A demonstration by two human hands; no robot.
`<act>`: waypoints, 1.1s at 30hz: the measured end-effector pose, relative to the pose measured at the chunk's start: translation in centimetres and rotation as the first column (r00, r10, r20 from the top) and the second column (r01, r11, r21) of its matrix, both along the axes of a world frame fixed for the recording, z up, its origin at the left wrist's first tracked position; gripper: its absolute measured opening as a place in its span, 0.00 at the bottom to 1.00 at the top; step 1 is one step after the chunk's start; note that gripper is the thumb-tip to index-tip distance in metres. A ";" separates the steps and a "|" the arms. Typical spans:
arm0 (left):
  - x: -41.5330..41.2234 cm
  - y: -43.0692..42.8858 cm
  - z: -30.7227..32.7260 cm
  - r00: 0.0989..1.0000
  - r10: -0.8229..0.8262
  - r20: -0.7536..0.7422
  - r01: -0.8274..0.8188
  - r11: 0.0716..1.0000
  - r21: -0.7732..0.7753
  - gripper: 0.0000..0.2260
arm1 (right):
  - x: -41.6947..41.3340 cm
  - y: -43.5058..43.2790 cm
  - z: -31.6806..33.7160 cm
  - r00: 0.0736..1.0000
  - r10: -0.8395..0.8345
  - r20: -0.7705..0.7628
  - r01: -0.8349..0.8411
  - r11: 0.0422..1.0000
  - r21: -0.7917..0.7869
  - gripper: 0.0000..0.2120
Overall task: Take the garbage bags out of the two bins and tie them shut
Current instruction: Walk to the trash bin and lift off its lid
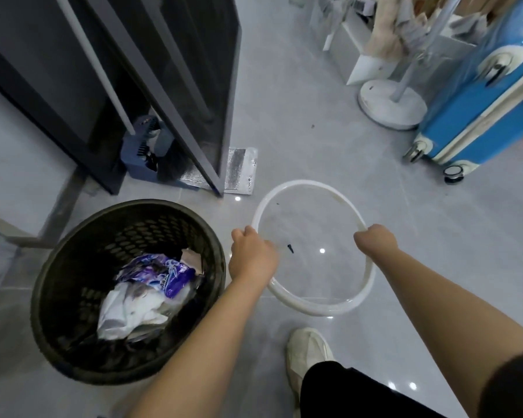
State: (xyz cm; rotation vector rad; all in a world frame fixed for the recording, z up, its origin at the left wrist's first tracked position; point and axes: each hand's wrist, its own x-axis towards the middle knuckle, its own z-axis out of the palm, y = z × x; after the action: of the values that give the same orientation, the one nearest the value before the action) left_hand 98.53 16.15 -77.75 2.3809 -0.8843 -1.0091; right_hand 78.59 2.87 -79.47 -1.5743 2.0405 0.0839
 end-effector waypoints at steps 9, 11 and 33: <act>0.0 -0.8 -11.5 0.823 0.449 -0.348 -0.447 0.890 0.090 0.17 | 0.6 -1.4 -8.6 0.992 0.031 0.122 -0.039 0.997 0.068 0.06; -0.3 -0.8 -13.5 0.770 0.499 -0.398 -0.513 0.855 0.078 0.18 | 0.7 -1.3 -10.8 0.987 0.034 0.157 -0.043 0.998 0.055 0.05; -1.9 2.2 -18.6 0.525 0.500 -0.689 -0.678 0.735 0.017 0.26 | -0.5 0.8 -13.3 0.878 -0.109 0.466 -0.020 0.965 0.262 0.27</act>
State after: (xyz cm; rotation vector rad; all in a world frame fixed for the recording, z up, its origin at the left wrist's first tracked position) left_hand 96.59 18.35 -96.31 1.6625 0.0999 -1.1994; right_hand 78.12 3.66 -92.77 -1.2331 1.6015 -0.0510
